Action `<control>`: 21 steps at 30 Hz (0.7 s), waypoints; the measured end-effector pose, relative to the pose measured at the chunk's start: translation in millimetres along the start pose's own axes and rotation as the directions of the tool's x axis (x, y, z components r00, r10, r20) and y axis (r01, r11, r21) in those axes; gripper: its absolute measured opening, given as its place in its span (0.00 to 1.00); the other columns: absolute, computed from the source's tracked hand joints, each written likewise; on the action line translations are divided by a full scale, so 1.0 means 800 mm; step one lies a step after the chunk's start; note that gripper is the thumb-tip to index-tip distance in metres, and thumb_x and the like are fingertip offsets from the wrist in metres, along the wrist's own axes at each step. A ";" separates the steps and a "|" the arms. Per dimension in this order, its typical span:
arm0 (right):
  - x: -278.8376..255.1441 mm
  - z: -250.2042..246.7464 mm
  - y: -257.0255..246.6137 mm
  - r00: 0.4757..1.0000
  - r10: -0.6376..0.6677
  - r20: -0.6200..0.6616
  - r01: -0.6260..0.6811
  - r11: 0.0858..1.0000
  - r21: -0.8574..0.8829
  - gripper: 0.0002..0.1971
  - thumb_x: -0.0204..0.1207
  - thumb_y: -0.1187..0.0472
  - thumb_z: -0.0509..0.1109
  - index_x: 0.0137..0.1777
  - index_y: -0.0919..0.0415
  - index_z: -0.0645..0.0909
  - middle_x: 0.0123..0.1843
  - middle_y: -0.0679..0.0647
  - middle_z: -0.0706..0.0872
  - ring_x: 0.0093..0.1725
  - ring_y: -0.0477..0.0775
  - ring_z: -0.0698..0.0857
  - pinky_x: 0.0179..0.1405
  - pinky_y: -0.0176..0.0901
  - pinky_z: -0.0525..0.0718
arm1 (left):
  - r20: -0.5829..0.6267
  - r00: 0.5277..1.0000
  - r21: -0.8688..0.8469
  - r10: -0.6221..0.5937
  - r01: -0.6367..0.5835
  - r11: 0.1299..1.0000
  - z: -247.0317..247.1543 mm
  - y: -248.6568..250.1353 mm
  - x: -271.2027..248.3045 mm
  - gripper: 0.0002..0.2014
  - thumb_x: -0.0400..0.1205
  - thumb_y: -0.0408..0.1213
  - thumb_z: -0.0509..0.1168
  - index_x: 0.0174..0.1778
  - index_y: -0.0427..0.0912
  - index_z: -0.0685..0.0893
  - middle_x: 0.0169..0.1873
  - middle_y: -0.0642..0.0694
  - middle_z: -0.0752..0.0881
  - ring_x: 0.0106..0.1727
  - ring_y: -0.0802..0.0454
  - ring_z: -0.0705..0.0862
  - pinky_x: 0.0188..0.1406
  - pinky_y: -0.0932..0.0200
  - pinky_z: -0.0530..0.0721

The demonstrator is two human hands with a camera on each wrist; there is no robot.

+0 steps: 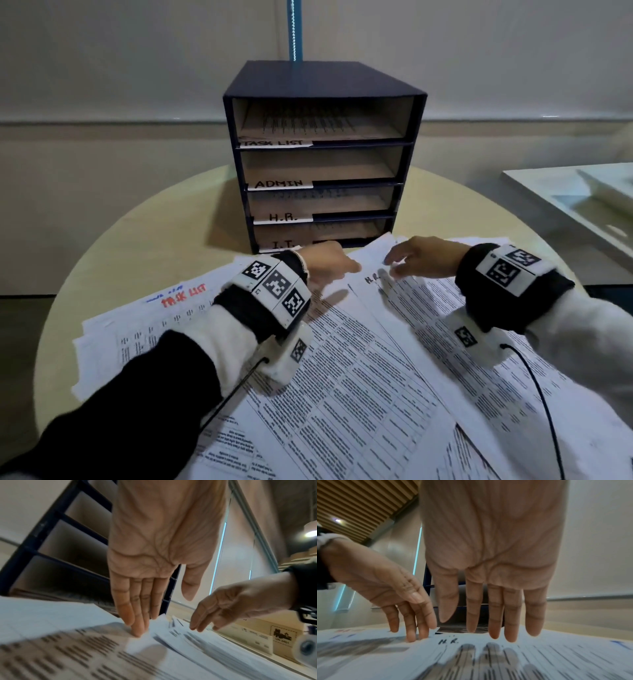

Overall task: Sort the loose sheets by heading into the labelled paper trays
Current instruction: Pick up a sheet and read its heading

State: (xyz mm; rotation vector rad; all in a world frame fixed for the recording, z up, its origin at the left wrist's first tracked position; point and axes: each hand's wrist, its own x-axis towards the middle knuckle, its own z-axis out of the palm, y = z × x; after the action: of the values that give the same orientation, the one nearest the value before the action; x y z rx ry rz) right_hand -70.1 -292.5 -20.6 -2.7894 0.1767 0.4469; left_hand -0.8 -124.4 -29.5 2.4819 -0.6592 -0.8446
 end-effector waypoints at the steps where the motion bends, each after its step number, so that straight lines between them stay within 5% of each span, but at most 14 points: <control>1: -0.010 0.004 0.006 1.000 0.004 0.008 -0.004 1.000 -0.010 0.17 0.79 0.54 0.66 0.67 0.54 0.78 0.66 0.51 0.80 0.63 0.51 0.78 0.60 0.35 0.68 | 0.004 1.000 -0.043 -0.013 0.014 0.999 0.007 0.004 0.002 0.15 0.84 0.46 0.59 0.36 0.39 0.76 0.32 0.46 0.76 0.30 0.52 0.73 0.30 0.61 0.70; 4: -0.037 0.020 0.023 0.999 0.009 0.033 -0.008 1.000 -0.016 0.16 0.77 0.55 0.68 0.64 0.54 0.80 0.57 0.51 0.82 0.57 0.50 0.79 0.55 0.34 0.69 | 0.024 0.998 -0.140 -0.049 0.052 0.989 0.020 0.014 0.006 0.14 0.84 0.41 0.60 0.33 0.41 0.71 0.26 0.48 0.72 0.23 0.55 0.69 0.25 0.62 0.66; 7: -0.050 0.038 0.035 1.000 -0.010 0.024 0.011 0.999 -0.043 0.13 0.76 0.58 0.68 0.61 0.54 0.82 0.55 0.51 0.80 0.60 0.54 0.80 0.58 0.41 0.74 | 0.057 0.996 -0.158 -0.063 0.071 0.985 0.026 0.023 0.004 0.12 0.83 0.37 0.62 0.35 0.40 0.71 0.25 0.47 0.71 0.18 0.56 0.68 0.20 0.64 0.65; 9: -0.054 0.046 0.039 1.000 -0.019 -0.006 0.019 0.999 -0.041 0.14 0.76 0.59 0.68 0.61 0.54 0.81 0.59 0.54 0.78 0.60 0.55 0.78 0.60 0.44 0.75 | 0.053 0.998 -0.145 -0.043 0.051 0.988 0.032 0.027 0.002 0.07 0.82 0.35 0.64 0.44 0.34 0.79 0.28 0.46 0.75 0.24 0.54 0.72 0.23 0.63 0.69; 12: -0.056 0.054 0.037 0.999 -0.017 -0.043 0.017 1.000 -0.018 0.16 0.76 0.57 0.69 0.63 0.55 0.78 0.61 0.56 0.76 0.60 0.55 0.76 0.59 0.43 0.74 | -0.028 0.999 -0.065 0.033 -0.034 0.997 0.041 0.032 -0.001 0.14 0.80 0.35 0.66 0.60 0.33 0.81 0.39 0.45 0.84 0.41 0.47 0.82 0.35 0.62 0.75; 14: -0.055 0.060 0.034 0.997 -0.025 -0.077 0.025 1.000 -0.003 0.20 0.74 0.59 0.71 0.66 0.55 0.76 0.62 0.56 0.75 0.59 0.54 0.76 0.58 0.42 0.73 | -0.049 0.997 -0.085 0.054 -0.058 0.995 0.046 0.035 -0.003 0.14 0.81 0.31 0.65 0.62 0.33 0.79 0.47 0.40 0.88 0.42 0.48 0.87 0.38 0.61 0.82; 18: -0.058 0.063 0.029 0.979 -0.048 -0.198 0.068 0.993 0.095 0.36 0.69 0.62 0.75 0.75 0.55 0.63 0.74 0.56 0.65 0.71 0.57 0.69 0.71 0.49 0.72 | -0.128 0.988 -0.057 0.085 -0.093 0.994 0.051 0.037 -0.013 0.14 0.81 0.28 0.62 0.63 0.32 0.77 0.58 0.34 0.82 0.26 0.57 0.86 0.29 0.63 0.84; 21: -0.063 0.051 0.028 0.958 -0.042 -0.285 0.062 0.996 0.061 0.48 0.66 0.57 0.78 0.81 0.52 0.51 0.83 0.50 0.51 0.80 0.57 0.55 0.77 0.62 0.62 | -0.200 0.971 -0.041 0.133 -0.143 0.989 0.050 0.034 -0.022 0.13 0.80 0.29 0.65 0.60 0.33 0.79 0.56 0.35 0.82 0.25 0.58 0.85 0.27 0.66 0.82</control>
State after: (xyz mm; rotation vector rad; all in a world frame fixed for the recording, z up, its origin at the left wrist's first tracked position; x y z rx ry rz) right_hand -132.7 -296.8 -47.4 -2.7694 0.1783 0.0239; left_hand -47.2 -146.1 -35.9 2.3986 -0.7183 -0.5489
